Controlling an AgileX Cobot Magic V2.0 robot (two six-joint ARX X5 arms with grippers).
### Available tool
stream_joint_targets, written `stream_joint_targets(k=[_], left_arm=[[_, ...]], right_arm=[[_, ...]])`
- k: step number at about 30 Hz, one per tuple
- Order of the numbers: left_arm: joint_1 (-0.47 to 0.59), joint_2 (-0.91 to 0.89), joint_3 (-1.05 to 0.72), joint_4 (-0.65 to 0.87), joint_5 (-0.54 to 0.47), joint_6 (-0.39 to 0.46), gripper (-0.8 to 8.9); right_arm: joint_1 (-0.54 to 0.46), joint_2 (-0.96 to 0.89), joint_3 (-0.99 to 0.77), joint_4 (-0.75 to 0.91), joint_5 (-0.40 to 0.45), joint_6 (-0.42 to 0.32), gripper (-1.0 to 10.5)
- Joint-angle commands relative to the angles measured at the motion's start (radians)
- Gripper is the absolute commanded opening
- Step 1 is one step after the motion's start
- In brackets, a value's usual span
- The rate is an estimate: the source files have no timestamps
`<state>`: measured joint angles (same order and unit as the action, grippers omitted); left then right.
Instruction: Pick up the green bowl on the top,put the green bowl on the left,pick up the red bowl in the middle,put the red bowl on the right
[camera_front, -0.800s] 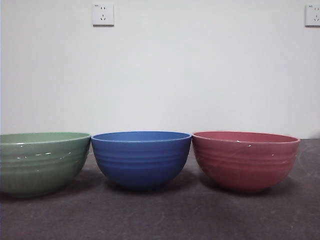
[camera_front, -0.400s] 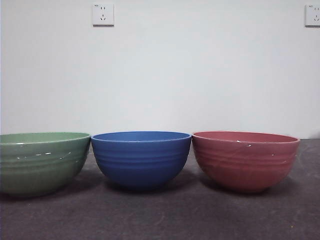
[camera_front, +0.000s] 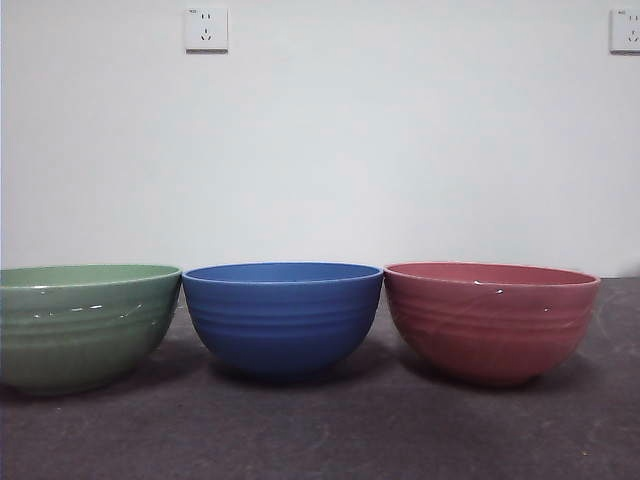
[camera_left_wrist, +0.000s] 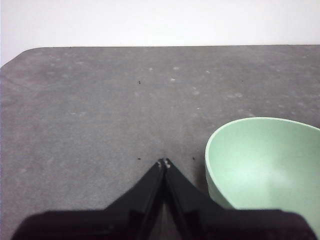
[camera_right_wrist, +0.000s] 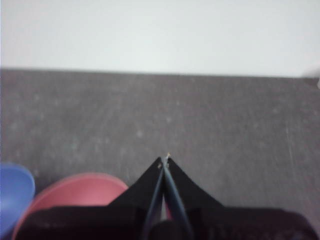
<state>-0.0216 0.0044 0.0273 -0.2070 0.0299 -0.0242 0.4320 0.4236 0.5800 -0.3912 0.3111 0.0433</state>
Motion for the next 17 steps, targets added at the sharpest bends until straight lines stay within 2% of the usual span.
stream_joint_targets(k=[1, 6, 9, 12, 17], left_arm=[[0.003, -0.002, -0.014, -0.003, 0.001, 0.001, -0.03], [0.003, -0.002, -0.014, -0.003, 0.002, 0.001, -0.03], [0.003, -0.002, -0.014, -0.003, 0.000, 0.001, -0.04], [0.003, -0.002, -0.014, -0.003, 0.000, 0.001, -0.04], [0.003, -0.002, -0.014, -0.003, 0.000, 0.001, -0.04]], right_arm=[[-0.050, -0.083, -0.046, -0.014, -0.030, -0.027, 0.0], [-0.195, -0.280, -0.234, 0.035, -0.209, -0.033, 0.0], [-0.234, -0.370, -0.348, 0.074, -0.216, -0.033, 0.0], [-0.243, -0.420, -0.431, 0.107, -0.261, -0.033, 0.0], [-0.242, -0.422, -0.519, 0.181, -0.262, -0.032, 0.0]])
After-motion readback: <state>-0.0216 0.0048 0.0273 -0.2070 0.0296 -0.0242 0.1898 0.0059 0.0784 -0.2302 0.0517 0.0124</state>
